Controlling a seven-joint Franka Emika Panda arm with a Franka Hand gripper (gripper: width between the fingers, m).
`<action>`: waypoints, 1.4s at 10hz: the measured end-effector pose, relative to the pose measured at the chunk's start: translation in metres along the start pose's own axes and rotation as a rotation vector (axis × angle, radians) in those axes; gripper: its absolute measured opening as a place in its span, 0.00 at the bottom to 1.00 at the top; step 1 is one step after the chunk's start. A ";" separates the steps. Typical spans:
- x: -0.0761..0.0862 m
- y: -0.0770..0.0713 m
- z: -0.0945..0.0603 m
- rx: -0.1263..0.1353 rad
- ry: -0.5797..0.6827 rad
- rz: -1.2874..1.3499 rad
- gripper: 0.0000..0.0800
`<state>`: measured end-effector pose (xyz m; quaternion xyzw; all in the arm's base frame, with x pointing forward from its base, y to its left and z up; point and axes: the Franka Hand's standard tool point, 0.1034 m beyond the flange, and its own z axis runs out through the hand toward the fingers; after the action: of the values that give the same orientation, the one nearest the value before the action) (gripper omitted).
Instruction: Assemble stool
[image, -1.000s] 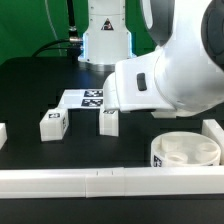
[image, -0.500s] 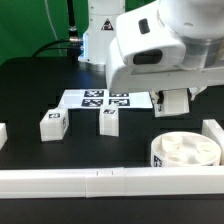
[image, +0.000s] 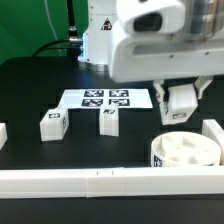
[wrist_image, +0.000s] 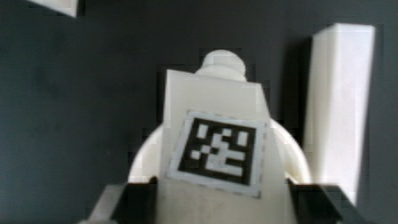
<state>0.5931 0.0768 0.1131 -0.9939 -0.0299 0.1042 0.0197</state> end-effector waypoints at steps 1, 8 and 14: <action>0.008 -0.003 -0.014 0.002 0.079 -0.005 0.41; 0.027 -0.016 -0.013 -0.079 0.472 -0.221 0.41; 0.030 -0.035 -0.003 -0.110 0.509 -0.364 0.41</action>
Offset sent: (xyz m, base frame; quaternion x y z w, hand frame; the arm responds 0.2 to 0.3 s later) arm 0.0000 0.0000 0.0000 0.0000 0.1938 0.0000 0.9810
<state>0.6207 0.1138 0.1115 -0.9660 -0.2071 -0.1546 -0.0089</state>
